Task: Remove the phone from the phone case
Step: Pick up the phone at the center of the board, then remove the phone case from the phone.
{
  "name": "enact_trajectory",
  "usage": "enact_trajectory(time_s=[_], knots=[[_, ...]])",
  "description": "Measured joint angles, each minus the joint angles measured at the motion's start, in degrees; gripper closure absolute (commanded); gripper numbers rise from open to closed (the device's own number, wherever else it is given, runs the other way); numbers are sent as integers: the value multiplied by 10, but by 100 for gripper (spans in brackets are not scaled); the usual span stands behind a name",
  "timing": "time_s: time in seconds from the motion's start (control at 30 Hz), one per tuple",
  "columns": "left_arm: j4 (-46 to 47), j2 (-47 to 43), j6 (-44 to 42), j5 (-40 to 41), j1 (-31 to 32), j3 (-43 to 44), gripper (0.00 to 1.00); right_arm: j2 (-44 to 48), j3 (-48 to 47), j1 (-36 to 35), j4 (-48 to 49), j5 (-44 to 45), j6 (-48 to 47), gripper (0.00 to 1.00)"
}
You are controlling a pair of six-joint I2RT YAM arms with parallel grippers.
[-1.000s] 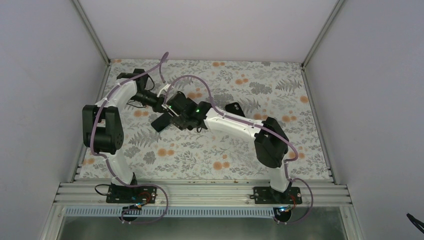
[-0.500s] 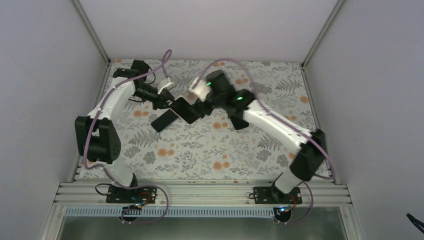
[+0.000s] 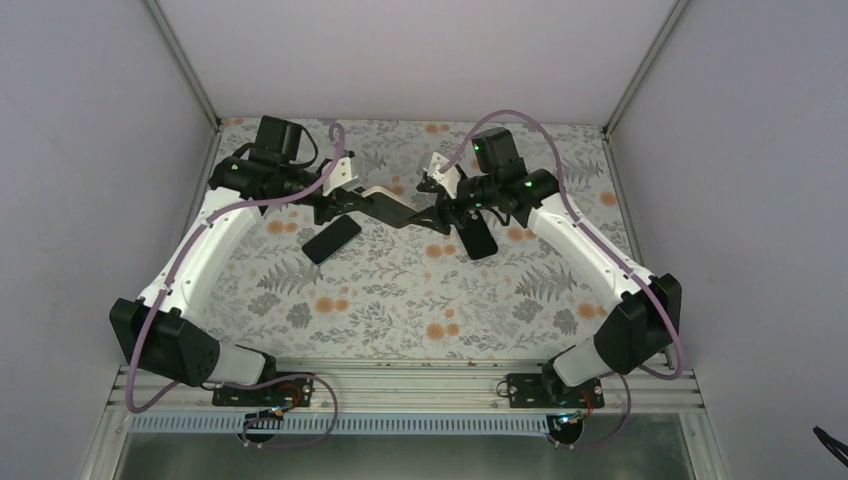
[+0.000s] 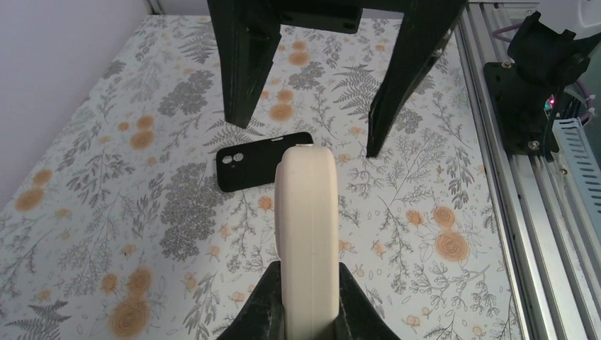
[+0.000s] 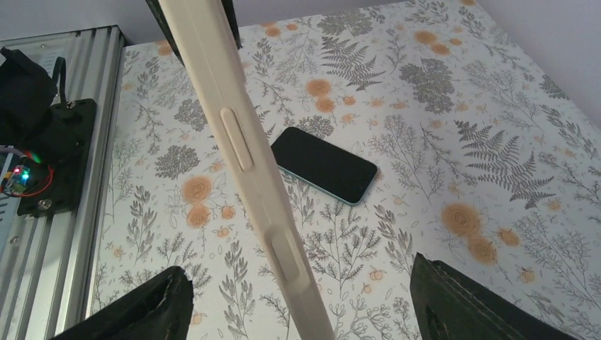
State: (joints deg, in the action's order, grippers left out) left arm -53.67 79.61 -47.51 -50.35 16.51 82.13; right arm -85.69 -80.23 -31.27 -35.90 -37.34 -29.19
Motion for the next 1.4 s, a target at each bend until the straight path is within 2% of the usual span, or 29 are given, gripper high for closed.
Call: enact_trajectory(time_s=[0.33, 0.93, 1.4], knots=[[-1, -1, 0, -7, 0, -5, 98, -3, 37, 58, 2, -76, -61, 26], [-17, -3, -8, -13, -2, -7, 98, -59, 46, 84, 3, -111, -89, 31], [-17, -6, -9, -14, -2, -7, 98, -68, 36, 85, -7, -129, -113, 32]])
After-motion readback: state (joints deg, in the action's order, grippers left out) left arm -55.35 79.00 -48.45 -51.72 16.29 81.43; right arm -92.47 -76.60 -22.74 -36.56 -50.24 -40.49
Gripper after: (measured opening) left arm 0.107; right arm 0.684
